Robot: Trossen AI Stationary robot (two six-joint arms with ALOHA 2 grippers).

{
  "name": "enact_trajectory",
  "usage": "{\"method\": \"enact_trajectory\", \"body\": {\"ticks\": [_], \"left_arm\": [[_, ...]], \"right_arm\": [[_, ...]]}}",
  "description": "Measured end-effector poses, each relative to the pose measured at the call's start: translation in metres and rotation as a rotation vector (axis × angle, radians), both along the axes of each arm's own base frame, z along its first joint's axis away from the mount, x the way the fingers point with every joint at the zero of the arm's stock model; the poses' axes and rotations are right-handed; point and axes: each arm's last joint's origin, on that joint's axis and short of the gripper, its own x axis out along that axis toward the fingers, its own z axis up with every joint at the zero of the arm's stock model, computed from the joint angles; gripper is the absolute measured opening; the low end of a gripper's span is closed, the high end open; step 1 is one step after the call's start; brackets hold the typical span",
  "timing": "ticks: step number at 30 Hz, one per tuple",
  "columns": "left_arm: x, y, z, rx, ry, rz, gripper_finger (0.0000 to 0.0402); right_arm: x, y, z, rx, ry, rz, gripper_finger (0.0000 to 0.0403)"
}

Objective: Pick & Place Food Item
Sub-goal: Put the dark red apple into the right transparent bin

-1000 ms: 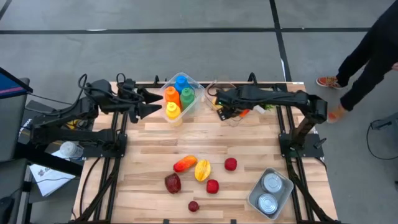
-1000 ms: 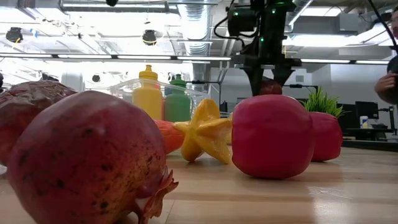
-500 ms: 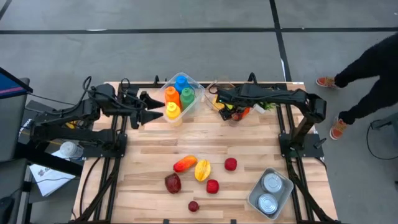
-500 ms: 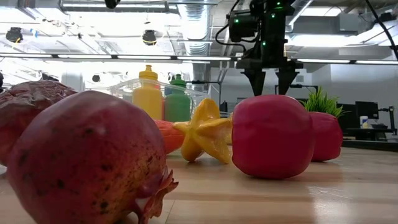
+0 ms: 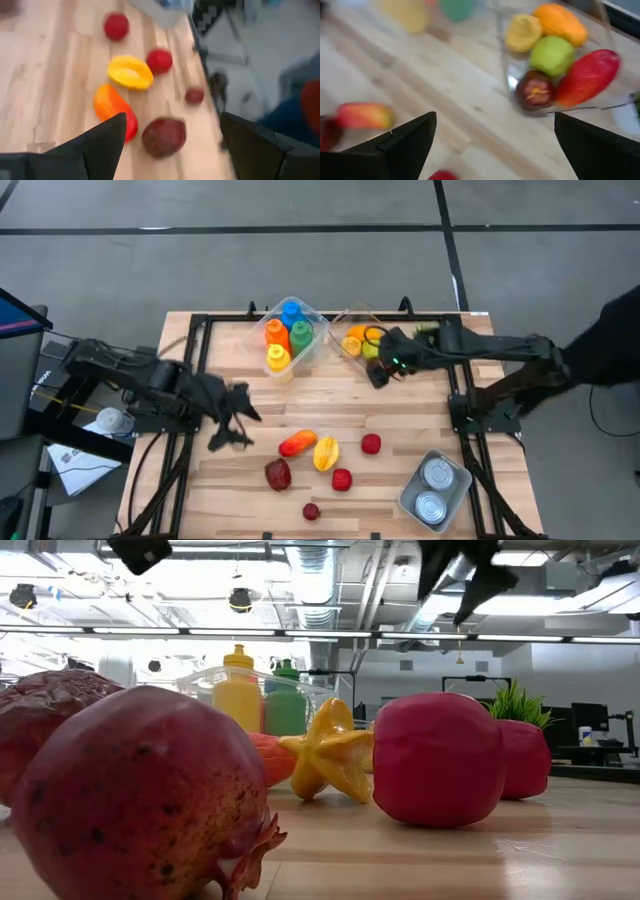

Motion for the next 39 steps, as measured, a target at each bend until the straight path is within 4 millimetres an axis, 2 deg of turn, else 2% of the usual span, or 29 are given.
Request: {"method": "enact_trajectory", "body": {"ticks": [7, 10, 14, 17, 21, 34, 39], "left_arm": [[0.025, -0.055, -0.038, 0.285, 0.063, -0.345, 0.0310], [0.039, -0.070, -0.055, 0.358, 0.059, -0.437, 0.0310], [0.064, -0.084, -0.074, 0.387, 0.011, -0.475, 0.0310], [0.080, -0.089, -0.087, 0.385, -0.019, -0.502, 0.0310], [0.090, -0.093, -0.106, 0.395, 0.001, -0.581, 0.0310], [0.104, -0.101, -0.172, 0.467, 0.200, -0.708, 0.0310], [0.105, -0.102, -0.181, 0.439, 0.243, -0.705, 0.0310]], "right_arm": [[-0.008, 0.040, 0.011, -0.018, -0.087, 0.090, 0.0392], [-0.006, 0.052, 0.010, -0.012, -0.102, 0.130, 0.0392], [0.000, 0.064, 0.005, -0.011, -0.093, 0.173, 0.0391], [0.004, 0.070, 0.001, -0.012, -0.074, 0.195, 0.0390], [0.006, 0.077, -0.003, -0.010, -0.058, 0.220, 0.0390], [0.005, 0.081, -0.002, -0.003, -0.066, 0.227, 0.0390], [0.005, 0.081, -0.002, -0.001, -0.069, 0.221, 0.0390]]}}
